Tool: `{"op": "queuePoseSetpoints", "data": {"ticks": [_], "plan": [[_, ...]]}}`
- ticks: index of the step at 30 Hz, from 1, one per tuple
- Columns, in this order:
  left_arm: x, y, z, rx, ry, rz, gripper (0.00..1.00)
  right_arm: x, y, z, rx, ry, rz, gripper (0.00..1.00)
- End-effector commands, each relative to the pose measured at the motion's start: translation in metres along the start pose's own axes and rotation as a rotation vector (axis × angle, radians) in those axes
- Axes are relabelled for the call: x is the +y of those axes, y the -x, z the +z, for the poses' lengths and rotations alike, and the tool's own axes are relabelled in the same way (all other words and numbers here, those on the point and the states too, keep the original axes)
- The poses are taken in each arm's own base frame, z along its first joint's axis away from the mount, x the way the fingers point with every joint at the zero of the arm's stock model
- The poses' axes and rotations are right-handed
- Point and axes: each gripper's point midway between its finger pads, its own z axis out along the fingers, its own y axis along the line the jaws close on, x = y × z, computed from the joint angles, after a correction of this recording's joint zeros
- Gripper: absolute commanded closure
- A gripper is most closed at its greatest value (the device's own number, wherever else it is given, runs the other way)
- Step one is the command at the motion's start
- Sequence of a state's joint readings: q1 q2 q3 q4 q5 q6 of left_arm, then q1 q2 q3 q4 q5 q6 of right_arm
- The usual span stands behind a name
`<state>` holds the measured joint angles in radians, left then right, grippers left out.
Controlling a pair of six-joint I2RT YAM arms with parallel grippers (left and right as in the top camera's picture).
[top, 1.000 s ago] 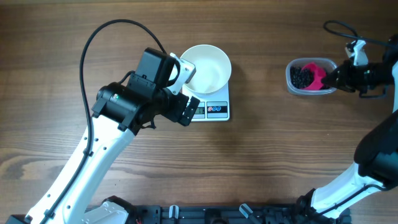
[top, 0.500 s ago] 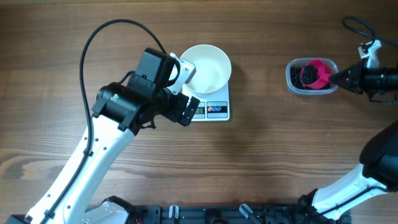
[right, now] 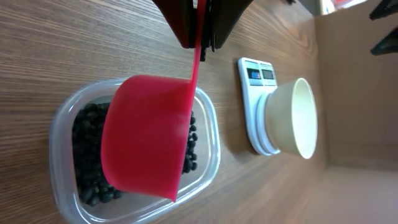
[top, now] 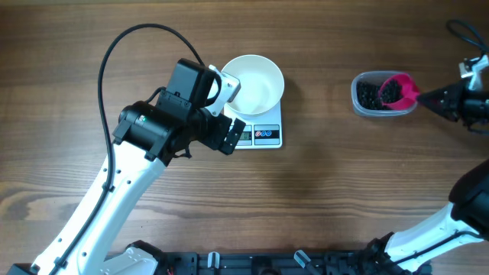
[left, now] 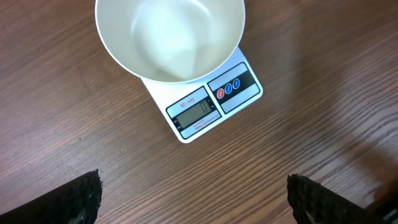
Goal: Scoop item into bowl and weigh 150g on scale
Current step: 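Dip the scoop into the black beans with the right gripper, then lift the filled pink scoop from the bean tub and carry it over the white bowl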
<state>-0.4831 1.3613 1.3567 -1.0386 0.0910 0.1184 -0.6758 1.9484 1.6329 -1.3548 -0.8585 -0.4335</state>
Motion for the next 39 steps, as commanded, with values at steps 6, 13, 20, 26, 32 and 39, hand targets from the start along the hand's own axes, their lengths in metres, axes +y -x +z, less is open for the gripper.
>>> {"op": "queuePoseSetpoints", "data": {"ticks": [6, 13, 20, 26, 32, 39], "plan": [[0.002, 0.0, -0.001, -0.005, 0.008, -0.004, 0.0, 0.036, 0.003, -0.005, -0.063, 0.197, -0.078, 0.96], [0.002, 0.0, -0.001, -0.005, 0.008, -0.004, 0.0, 0.069, -0.001, -0.004, -0.068, 0.336, -0.095, 0.96], [0.002, 0.0, -0.001, -0.005, 0.008, -0.005, 0.0, 0.128, -0.004, 0.024, -0.021, 0.502, -0.138, 0.96], [0.002, 0.0, -0.001, -0.005, 0.008, -0.005, 0.0, 0.191, -0.022, 0.061, 0.07, 0.653, -0.239, 0.96], [0.002, 0.0, -0.001, -0.005, 0.008, -0.005, 0.0, 0.232, -0.037, 0.106, 0.183, 0.695, -0.332, 0.96], [0.002, 0.0, -0.001, -0.005, 0.008, -0.005, 0.0, 0.252, -0.036, 0.169, 0.218, 0.528, -0.471, 0.96]]}}
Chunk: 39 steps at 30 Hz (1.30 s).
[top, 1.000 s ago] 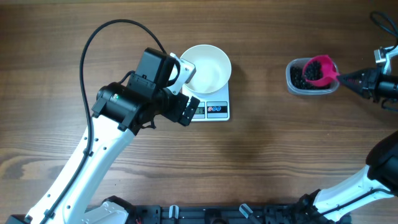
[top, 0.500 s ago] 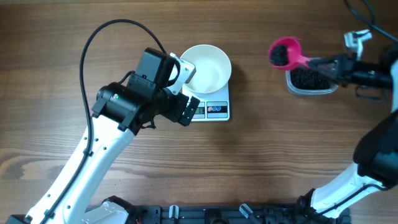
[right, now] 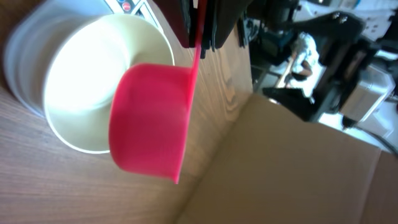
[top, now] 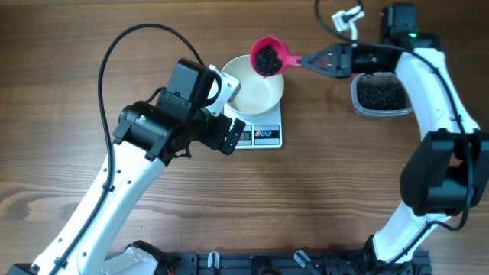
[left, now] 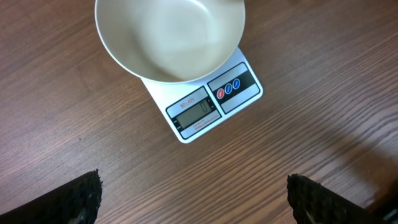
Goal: Scoop item into bowl and weigh 150g on scale
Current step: 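Lift the filled pink scoop from the bean tub and carry it over the white bowl, then tilt the pink scoop with the right gripper to pour beans into the bowl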
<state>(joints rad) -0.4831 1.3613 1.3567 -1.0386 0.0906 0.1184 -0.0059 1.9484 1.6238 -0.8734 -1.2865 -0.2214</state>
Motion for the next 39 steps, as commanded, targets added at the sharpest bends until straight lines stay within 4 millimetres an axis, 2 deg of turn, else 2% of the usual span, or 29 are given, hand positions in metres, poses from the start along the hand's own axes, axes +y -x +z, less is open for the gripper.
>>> {"op": "queuePoseSetpoints", "data": {"ticks": [1, 6, 9, 15, 20, 23, 28, 39], "plan": [[0.002, 0.0, -0.001, -0.005, 0.008, -0.004, 0.0, -0.005, 0.002, 0.017, 0.029, -0.066, 0.054, 0.96], [0.002, 0.0, -0.001, -0.005, 0.008, -0.004, 0.0, -0.011, -0.006, 0.035, 0.079, -0.148, 0.005, 0.96], [0.002, 0.0, -0.001, -0.005, 0.008, -0.005, 0.0, -0.015, -0.004, 0.031, 0.081, -0.216, -0.016, 0.96], [0.002, 0.0, -0.001, -0.005, 0.008, -0.005, 0.0, 0.014, 0.009, 0.014, 0.055, -0.33, -0.172, 0.96], [0.002, 0.0, -0.001, -0.005, 0.008, -0.004, 0.0, 0.034, 0.003, 0.013, 0.082, -0.357, -0.234, 0.96], [0.002, 0.0, -0.001, -0.005, 0.008, -0.004, 0.0, 0.022, -0.009, 0.016, 0.141, -0.459, -0.221, 0.96], [0.002, 0.0, -0.001, -0.005, 0.008, -0.005, 0.0, 0.014, -0.014, 0.024, 0.184, -0.559, -0.253, 0.96], [0.002, 0.0, -0.001, -0.005, 0.008, -0.005, 0.0, 0.014, -0.012, 0.045, 0.212, -0.646, -0.35, 0.96]]}}
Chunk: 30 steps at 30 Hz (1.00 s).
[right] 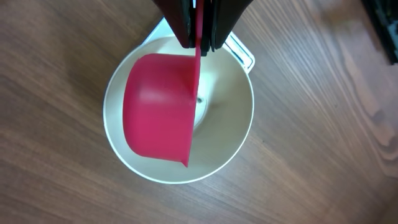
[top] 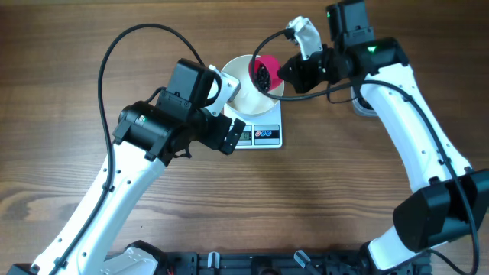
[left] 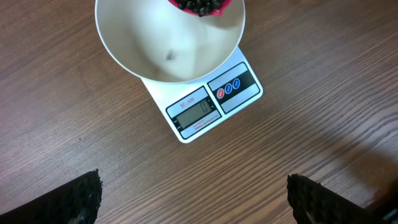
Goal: Scoop item into bowl and weigh 150g on scale
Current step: 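Tilt the pink scoop with the right gripper to pour beans into the bowl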
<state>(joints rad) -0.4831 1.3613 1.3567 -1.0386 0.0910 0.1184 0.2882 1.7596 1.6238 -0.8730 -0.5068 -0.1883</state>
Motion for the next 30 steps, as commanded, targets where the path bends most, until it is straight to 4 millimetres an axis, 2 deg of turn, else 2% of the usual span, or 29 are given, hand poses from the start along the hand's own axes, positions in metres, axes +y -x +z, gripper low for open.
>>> {"op": "queuePoseSetpoints", "data": {"ticks": [1, 12, 25, 30], "plan": [[0.002, 0.0, -0.001, -0.005, 0.008, -0.004, 0.0, 0.004, 0.009, -0.001, -0.018, -0.053, -0.064, 0.96], [0.002, 0.0, -0.001, -0.005, 0.008, -0.004, 0.0, 0.011, 0.014, -0.004, -0.031, -0.088, -0.129, 0.96], [0.002, 0.0, -0.001, -0.005, 0.008, -0.005, 0.0, 0.023, 0.014, 0.004, -0.004, -0.157, -0.193, 0.96], [0.002, 0.0, -0.001, -0.005, 0.008, -0.004, 0.0, 0.025, 0.022, -0.016, -0.045, -0.199, -0.222, 0.96]]}}
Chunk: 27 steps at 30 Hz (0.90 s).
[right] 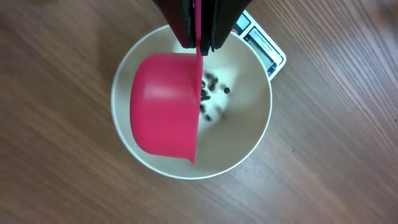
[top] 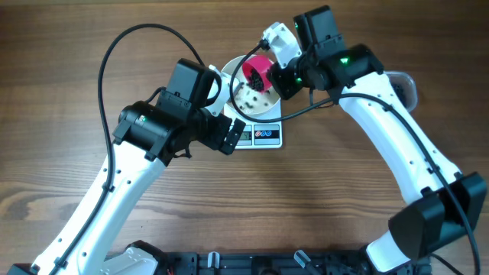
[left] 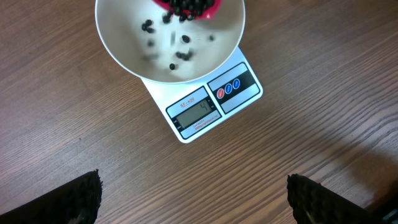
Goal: Scoop item into bowl and weigh 150g on scale
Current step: 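Tilt the pink scoop with the right gripper to pour beans into the bowl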
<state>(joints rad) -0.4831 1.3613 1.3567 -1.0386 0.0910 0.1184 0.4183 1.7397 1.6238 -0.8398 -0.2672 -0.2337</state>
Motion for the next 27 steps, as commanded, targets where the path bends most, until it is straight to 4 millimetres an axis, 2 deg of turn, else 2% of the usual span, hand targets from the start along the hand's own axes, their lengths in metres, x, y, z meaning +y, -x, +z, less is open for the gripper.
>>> {"op": "queuePoseSetpoints", "data": {"ticks": [1, 5, 13, 27], "plan": [[0.002, 0.0, -0.001, -0.005, 0.008, -0.005, 0.0, 0.003, 0.018, -0.033, -0.082, -0.043, -0.056, 0.96], [0.002, 0.0, -0.001, -0.005, 0.008, -0.004, 0.0, 0.009, 0.019, -0.044, -0.095, -0.042, -0.079, 0.96], [0.002, 0.0, -0.001, -0.005, 0.008, -0.005, 0.0, 0.014, 0.012, -0.041, -0.055, -0.053, -0.15, 0.96], [0.002, 0.0, -0.001, -0.005, 0.008, -0.005, 0.0, 0.01, 0.01, -0.041, -0.043, -0.08, -0.094, 0.96]]}}
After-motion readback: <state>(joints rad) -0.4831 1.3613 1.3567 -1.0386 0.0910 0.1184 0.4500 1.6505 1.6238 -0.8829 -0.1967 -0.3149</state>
